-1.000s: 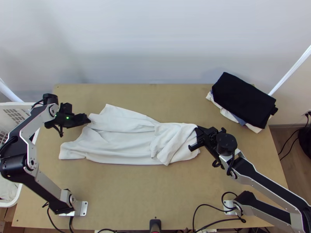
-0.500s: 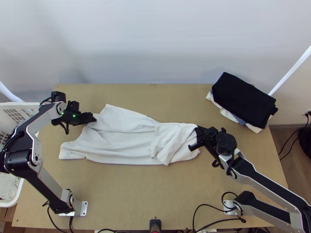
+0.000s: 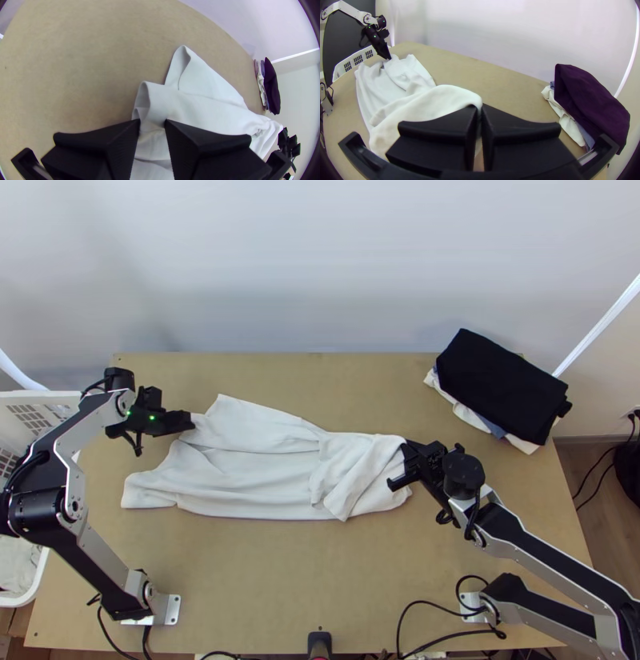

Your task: Fold the t-shirt

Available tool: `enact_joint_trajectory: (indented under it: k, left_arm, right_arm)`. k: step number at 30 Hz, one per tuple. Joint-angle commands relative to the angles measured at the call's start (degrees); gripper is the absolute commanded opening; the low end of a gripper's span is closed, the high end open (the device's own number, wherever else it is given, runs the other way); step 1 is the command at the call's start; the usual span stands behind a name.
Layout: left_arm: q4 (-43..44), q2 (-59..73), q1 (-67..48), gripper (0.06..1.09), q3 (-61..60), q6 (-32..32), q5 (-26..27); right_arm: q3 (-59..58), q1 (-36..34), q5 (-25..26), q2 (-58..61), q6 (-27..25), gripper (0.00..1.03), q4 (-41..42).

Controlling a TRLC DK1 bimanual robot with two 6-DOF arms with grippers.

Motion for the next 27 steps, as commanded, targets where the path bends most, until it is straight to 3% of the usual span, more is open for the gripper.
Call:
enact_joint_trajectory:
  k: [1, 10, 12, 23, 24, 25, 27]
  left_arm:
    - [-1.51, -1.88, 0.47, 0.53, 0.89, 0.89, 0.44]
    - [-2.57, -3.99, 0.20, 0.51, -0.43, 1.50, 0.44]
    - [-2.57, -4.08, -0.33, 0.45, -0.96, 1.59, 0.44]
    - [-2.22, -3.20, -1.56, 0.45, -2.36, 1.68, 0.35]
    - [-2.13, -3.20, -1.64, 0.43, -2.63, 1.94, 0.35]
    - [-1.69, -3.11, -1.64, 0.35, -2.89, 2.12, 0.00]
    - [-0.11, -2.94, -1.56, 0.12, -3.59, 2.12, -0.26]
  right_arm:
    - [1.78, -0.58, 0.91, 0.76, 0.79, 0.03, 0.06]
    - [1.78, -0.58, 0.91, 0.94, 0.70, 0.03, 0.23]
    - [1.78, -0.58, 0.91, 0.85, 0.70, 0.03, 0.23]
    - [1.43, -1.90, 0.91, -0.38, 0.70, 0.03, -0.47]
    - [1.52, -1.99, 0.91, -0.47, 0.70, 0.03, -0.56]
    - [1.61, -2.08, 0.91, -0.56, 0.70, 0.03, -0.56]
    - [1.78, -2.16, 0.91, -0.64, 0.70, 0.03, -0.56]
